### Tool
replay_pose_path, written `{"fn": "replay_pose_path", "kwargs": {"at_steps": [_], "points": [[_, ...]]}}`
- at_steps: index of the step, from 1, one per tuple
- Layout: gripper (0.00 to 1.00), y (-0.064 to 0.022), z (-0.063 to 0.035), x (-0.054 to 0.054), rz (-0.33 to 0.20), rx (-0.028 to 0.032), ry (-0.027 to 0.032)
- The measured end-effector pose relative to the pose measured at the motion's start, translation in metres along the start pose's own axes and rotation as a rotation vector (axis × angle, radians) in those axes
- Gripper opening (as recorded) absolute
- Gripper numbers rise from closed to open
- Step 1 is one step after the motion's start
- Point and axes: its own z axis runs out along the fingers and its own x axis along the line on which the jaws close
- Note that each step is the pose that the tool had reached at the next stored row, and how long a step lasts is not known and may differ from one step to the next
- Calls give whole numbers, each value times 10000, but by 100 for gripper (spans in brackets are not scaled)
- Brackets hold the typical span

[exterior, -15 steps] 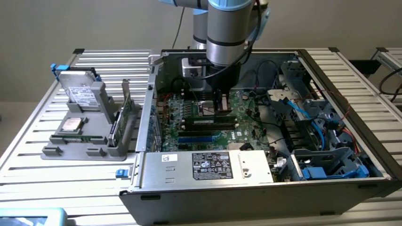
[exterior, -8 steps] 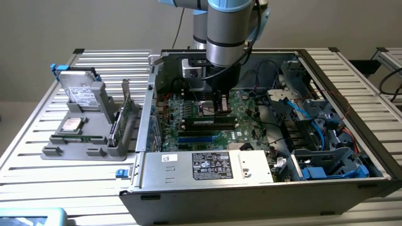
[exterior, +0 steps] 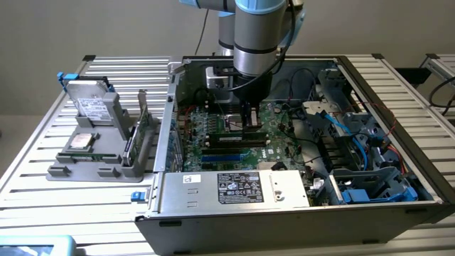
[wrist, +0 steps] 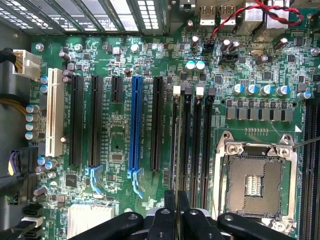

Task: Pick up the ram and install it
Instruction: 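Insert the ram into the slot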

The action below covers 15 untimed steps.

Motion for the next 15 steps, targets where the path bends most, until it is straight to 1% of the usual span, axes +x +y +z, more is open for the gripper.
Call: {"fn": "replay_pose_path", "kwargs": {"at_steps": [15], "points": [[13,0,19,4,-5,0,0]]}}
